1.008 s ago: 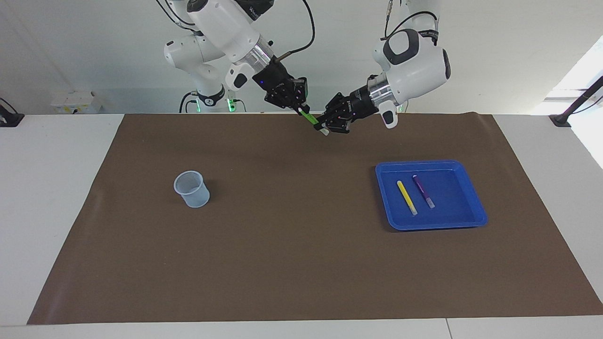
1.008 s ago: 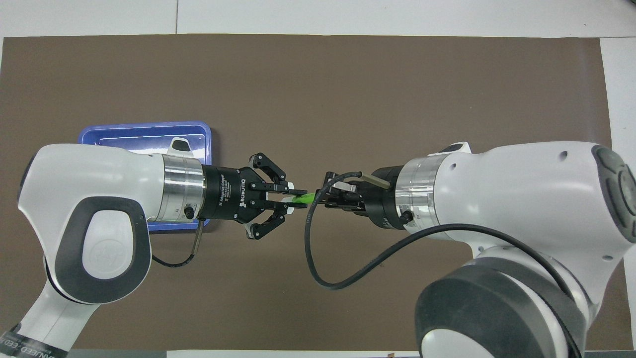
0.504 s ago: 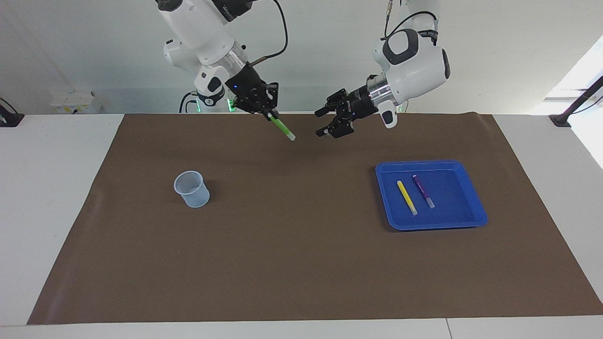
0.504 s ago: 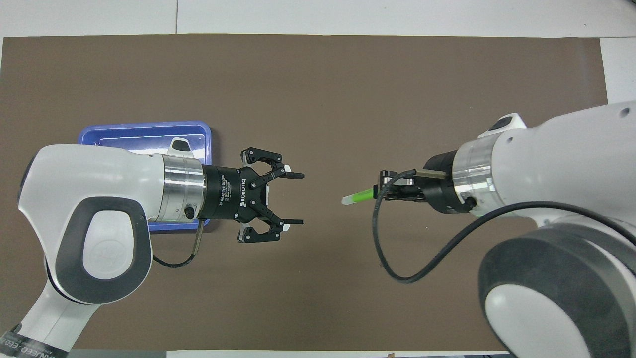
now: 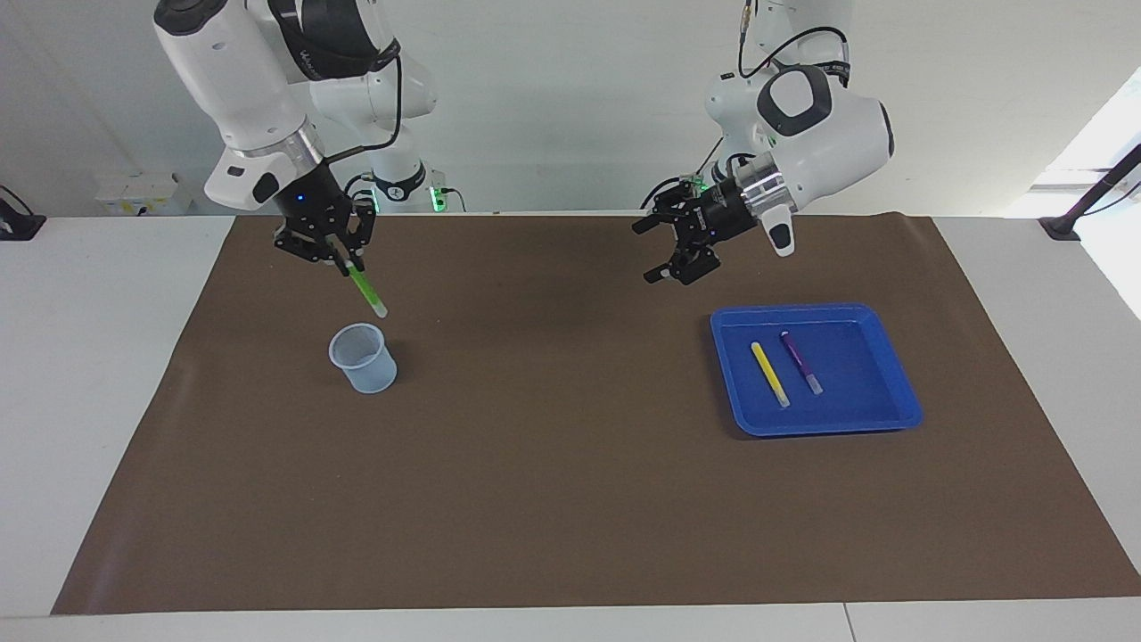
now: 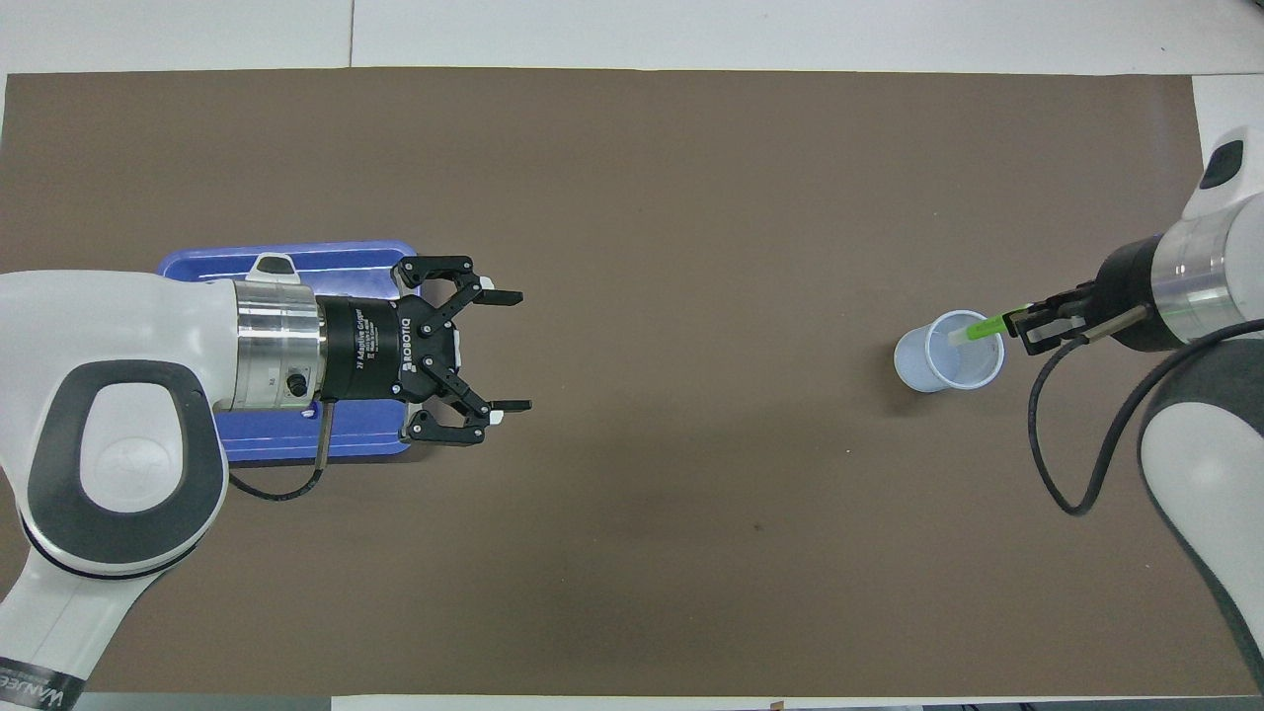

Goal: Transfer and insert pens with both arms
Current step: 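Insert the green pen into the cup with the right gripper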

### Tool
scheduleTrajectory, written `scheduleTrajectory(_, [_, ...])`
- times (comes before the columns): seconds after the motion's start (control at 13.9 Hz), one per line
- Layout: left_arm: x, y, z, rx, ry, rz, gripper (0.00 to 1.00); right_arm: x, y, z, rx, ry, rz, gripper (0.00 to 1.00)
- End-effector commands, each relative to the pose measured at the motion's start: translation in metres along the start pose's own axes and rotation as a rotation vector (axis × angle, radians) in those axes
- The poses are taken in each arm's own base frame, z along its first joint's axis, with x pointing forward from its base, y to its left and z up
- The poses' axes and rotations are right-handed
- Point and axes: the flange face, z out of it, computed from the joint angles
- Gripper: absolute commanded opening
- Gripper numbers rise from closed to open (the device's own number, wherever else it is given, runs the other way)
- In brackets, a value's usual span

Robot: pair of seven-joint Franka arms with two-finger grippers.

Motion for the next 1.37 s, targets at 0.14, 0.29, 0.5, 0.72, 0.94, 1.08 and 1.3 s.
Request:
scheduleTrajectory(0.14, [0.021, -0.011, -0.003, 0.026, 0.127, 0.083, 1.00, -0.005, 0.042, 0.059, -0.018, -0.071, -0.022, 0.00])
scheduleTrajectory(0.29, [0.027, -0.013, -0.005, 0.066, 0.171, 0.156, 1.00, -0.005, 0.045, 0.079, -0.019, -0.068, -0.020, 0.00])
scheduleTrajectory(0.5, [0.047, -0.009, -0.026, 0.143, 0.249, 0.310, 1.00, -0.011, 0.044, 0.102, -0.016, -0.074, -0.014, 0.00])
scheduleTrajectory(0.72, [0.061, -0.009, -0.041, 0.246, 0.312, 0.532, 1.00, -0.013, 0.040, 0.105, -0.013, -0.080, 0.018, 0.00])
scheduleTrajectory(0.94, [0.079, -0.003, -0.067, 0.333, 0.367, 0.723, 1.00, -0.012, 0.042, 0.101, -0.012, -0.082, 0.012, 0.93])
scheduleTrajectory(1.08, [0.089, 0.002, -0.084, 0.404, 0.414, 0.855, 1.00, -0.005, 0.040, 0.084, 0.003, -0.063, 0.012, 1.00])
scheduleTrajectory(1.3, [0.097, 0.005, -0.099, 0.525, 0.483, 1.058, 1.00, 0.005, 0.019, 0.058, 0.179, -0.018, 0.060, 1.00])
